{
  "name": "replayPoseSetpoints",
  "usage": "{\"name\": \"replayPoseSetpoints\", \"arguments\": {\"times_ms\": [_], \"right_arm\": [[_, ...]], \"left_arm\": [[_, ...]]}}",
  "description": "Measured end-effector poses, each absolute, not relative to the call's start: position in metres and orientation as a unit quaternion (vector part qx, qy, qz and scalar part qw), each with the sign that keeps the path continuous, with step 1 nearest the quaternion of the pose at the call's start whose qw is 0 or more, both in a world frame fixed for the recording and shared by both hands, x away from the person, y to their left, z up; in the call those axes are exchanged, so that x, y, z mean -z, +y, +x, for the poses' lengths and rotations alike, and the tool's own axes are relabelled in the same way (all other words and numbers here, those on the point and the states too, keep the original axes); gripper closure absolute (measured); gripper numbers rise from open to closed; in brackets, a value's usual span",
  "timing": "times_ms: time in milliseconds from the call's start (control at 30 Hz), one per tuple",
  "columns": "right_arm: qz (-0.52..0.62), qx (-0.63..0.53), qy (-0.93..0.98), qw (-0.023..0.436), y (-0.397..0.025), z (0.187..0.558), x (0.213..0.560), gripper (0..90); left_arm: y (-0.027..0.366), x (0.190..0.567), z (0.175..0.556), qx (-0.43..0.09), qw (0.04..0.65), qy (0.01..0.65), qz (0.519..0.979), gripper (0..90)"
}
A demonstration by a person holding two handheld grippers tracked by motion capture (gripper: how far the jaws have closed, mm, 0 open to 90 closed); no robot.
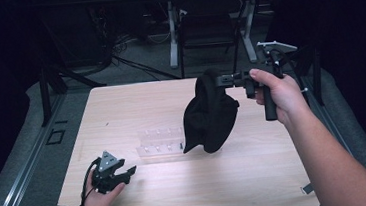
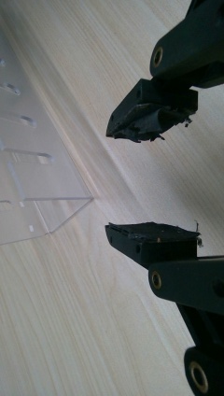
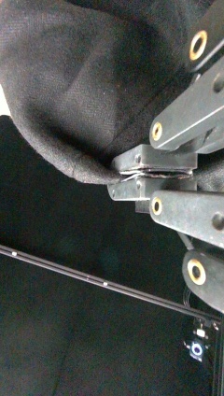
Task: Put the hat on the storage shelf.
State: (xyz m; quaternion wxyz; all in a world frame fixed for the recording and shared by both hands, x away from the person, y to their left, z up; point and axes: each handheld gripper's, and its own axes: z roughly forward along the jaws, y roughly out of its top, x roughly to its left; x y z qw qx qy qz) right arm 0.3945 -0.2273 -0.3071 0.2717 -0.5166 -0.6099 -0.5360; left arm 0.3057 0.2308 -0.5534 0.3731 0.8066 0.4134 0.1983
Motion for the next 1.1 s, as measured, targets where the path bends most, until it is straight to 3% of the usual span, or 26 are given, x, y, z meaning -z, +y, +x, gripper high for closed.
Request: {"name": "replayPoseSetpoints", "arguments": {"times_ms": [800,1100], "right_arm": [[-0.524,0.527,-0.612,0.270,-0.208,0.421,0.327,88.1],[-0.522,0.525,-0.613,0.277,-0.196,0.427,0.336,88.1]], "left_arm": [[0.223,0.548,0.303,-0.202,0.387,0.403,0.804,46.7],[0.204,0.530,0.300,-0.210,0.412,0.365,0.808,46.7]]}}
